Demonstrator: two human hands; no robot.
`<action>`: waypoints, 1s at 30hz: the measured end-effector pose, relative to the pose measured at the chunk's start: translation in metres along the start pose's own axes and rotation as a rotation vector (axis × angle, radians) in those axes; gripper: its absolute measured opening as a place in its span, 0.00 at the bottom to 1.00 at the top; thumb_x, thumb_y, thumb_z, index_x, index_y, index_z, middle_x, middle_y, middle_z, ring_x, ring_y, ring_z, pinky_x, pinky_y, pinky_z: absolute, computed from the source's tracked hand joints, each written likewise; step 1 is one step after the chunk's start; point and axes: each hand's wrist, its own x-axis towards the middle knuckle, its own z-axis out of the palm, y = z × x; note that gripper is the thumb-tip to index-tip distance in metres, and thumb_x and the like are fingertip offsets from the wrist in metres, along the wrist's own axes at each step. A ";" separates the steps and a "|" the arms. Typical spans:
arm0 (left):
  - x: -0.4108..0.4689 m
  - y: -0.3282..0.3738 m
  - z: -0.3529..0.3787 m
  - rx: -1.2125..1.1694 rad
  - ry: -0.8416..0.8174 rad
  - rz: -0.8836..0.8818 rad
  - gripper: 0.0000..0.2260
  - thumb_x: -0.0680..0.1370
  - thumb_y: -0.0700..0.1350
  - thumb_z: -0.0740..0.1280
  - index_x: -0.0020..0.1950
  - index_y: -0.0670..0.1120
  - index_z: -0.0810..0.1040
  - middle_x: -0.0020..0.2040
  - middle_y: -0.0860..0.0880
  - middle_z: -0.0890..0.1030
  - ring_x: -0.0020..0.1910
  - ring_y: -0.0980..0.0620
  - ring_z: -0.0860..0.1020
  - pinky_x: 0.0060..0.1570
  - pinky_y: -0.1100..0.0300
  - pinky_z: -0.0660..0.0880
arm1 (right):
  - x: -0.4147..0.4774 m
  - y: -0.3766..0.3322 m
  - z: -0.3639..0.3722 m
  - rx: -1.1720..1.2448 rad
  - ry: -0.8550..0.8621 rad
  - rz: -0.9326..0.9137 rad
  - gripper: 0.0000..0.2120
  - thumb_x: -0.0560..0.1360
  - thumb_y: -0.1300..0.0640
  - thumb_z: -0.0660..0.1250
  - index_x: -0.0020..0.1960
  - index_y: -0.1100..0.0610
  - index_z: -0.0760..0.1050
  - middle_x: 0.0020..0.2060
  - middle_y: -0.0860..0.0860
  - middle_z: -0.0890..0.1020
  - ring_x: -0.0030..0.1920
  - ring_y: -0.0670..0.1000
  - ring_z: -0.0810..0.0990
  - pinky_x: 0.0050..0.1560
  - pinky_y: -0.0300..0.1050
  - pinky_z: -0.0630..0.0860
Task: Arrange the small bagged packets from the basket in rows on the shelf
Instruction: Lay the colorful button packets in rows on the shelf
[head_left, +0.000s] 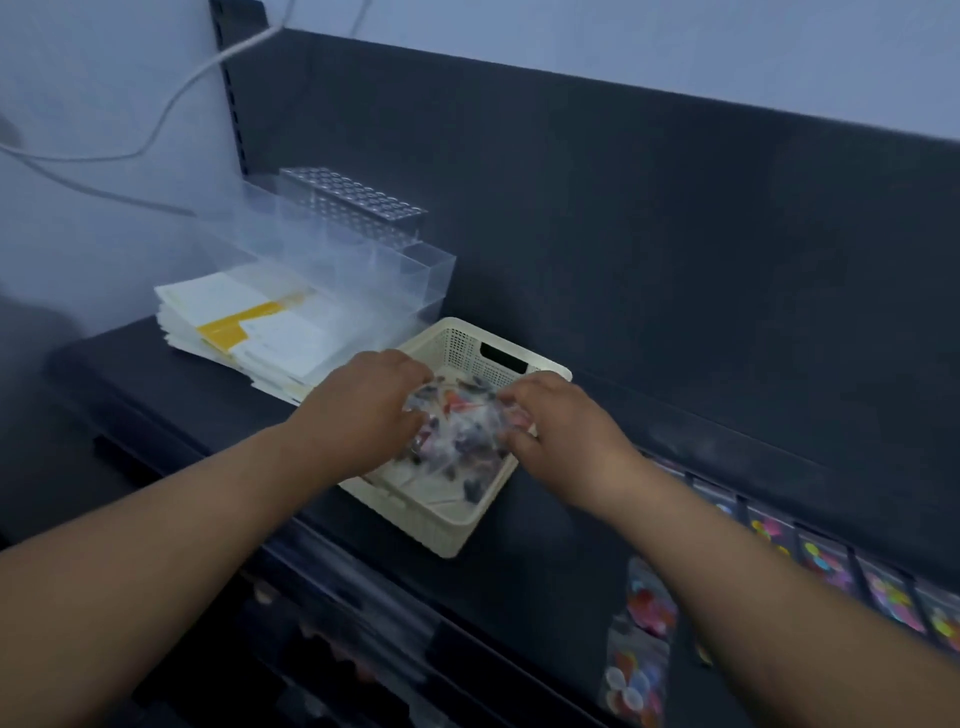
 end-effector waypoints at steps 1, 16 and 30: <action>0.005 -0.008 0.004 -0.003 -0.024 0.006 0.21 0.77 0.49 0.65 0.69 0.49 0.69 0.66 0.48 0.72 0.65 0.48 0.69 0.62 0.55 0.66 | 0.012 -0.003 0.003 0.004 -0.018 0.026 0.20 0.76 0.52 0.63 0.67 0.52 0.70 0.64 0.51 0.71 0.64 0.53 0.70 0.63 0.44 0.68; 0.041 -0.079 0.018 -0.129 -0.109 0.169 0.18 0.79 0.45 0.62 0.69 0.53 0.71 0.66 0.53 0.73 0.65 0.53 0.70 0.63 0.59 0.65 | 0.083 -0.033 0.043 -0.172 -0.528 0.149 0.11 0.76 0.53 0.63 0.56 0.47 0.78 0.55 0.48 0.80 0.55 0.52 0.78 0.56 0.43 0.74; 0.060 -0.080 0.021 -0.218 -0.095 0.127 0.17 0.76 0.49 0.66 0.65 0.54 0.74 0.61 0.53 0.76 0.54 0.53 0.75 0.50 0.60 0.68 | 0.145 0.006 0.092 -0.042 -0.293 0.316 0.07 0.73 0.54 0.67 0.50 0.54 0.77 0.48 0.52 0.79 0.51 0.54 0.78 0.50 0.43 0.73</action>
